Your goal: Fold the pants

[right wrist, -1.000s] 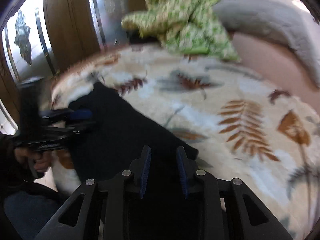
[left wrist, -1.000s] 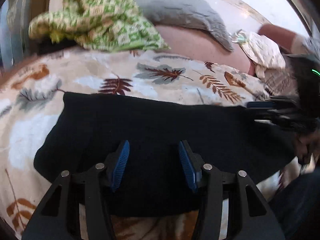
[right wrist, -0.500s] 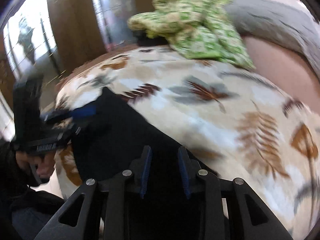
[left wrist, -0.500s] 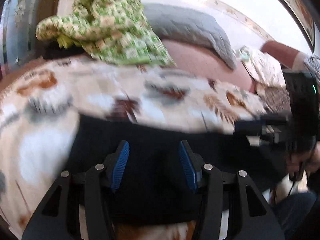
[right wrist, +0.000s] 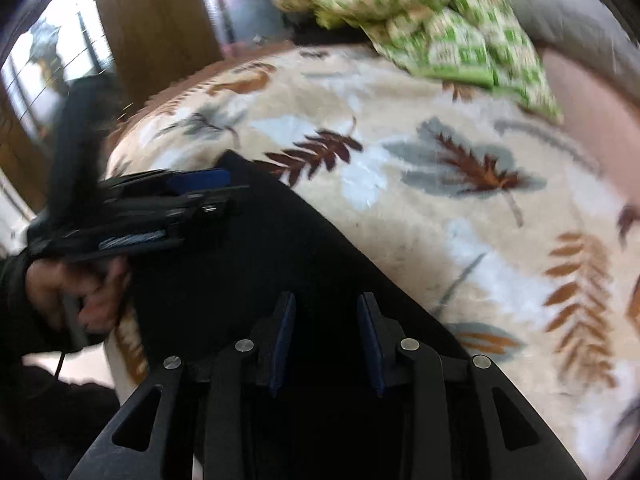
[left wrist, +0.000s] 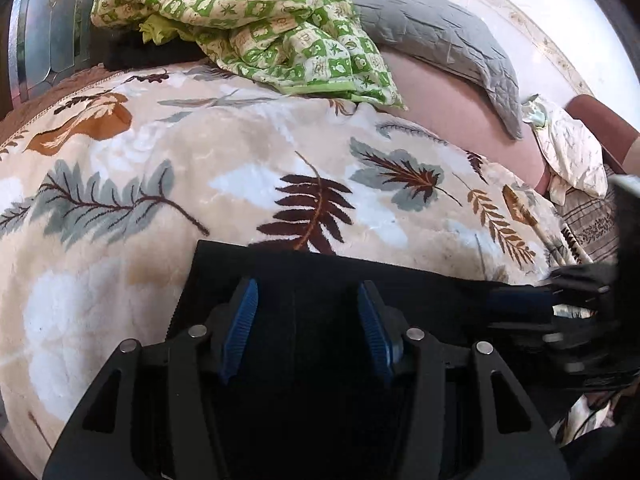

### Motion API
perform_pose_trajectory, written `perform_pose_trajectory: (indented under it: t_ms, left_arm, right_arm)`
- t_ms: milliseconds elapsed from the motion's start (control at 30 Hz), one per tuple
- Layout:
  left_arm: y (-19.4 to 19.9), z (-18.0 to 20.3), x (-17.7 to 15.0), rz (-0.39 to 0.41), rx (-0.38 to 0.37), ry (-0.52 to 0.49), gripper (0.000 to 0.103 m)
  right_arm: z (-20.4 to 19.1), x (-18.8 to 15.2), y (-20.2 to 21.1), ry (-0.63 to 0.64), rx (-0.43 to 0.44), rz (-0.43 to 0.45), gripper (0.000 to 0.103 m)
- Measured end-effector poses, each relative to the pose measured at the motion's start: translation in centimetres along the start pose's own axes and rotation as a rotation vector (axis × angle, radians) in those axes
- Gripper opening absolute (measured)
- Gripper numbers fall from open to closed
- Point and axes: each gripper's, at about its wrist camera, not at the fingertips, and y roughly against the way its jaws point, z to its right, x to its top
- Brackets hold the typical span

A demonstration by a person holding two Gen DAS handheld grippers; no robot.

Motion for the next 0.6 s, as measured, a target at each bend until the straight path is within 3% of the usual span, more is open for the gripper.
perform_pose_trajectory:
  t_ms: [133,167,233,300,333,433,533,600]
  left_arm:
    - [0.2,0.0,-0.2,0.024,-0.001,0.002,0.05]
    - [0.2,0.1,-0.4,0.032,0.003,-0.001,0.051]
    - [0.2,0.4,-0.5,0.043,0.009,-0.014,0.054]
    - [0.2,0.7,-0.4,0.042,0.015,-0.031,0.057]
    - [0.3,0.7,-0.3,0.042,0.018,-0.033,0.057]
    - [1.6,1.5,-0.1,0.033,0.038,-0.059,0.057]
    - [3.8,3.2,-0.4,0.053,-0.046,-0.086,0.059]
    - [4.7,5.5,-0.7,0.066,-0.101,-0.146,0.066]
  right_arm:
    - [0.5,-3.7,5.0,0.002,-0.014,0.048,0.037]
    - [0.8,-5.2,5.5,-0.019,-0.009,0.032,0.04]
    - [1.6,-8.3,3.9,-0.071,-0.021,-0.083,0.042]
    - [2.1,-9.8,4.8,-0.13,0.002,0.006,0.043]
    - [2.5,-10.0,5.3,-0.171,0.009,0.009,0.043]
    - [4.0,-11.2,9.5,-0.286,-0.069,0.126,0.043]
    - [6.2,-14.9,15.6,-0.361,-0.16,0.259,0.049]
    - [8.2,-18.4,19.1,-0.418,-0.255,0.325,0.056]
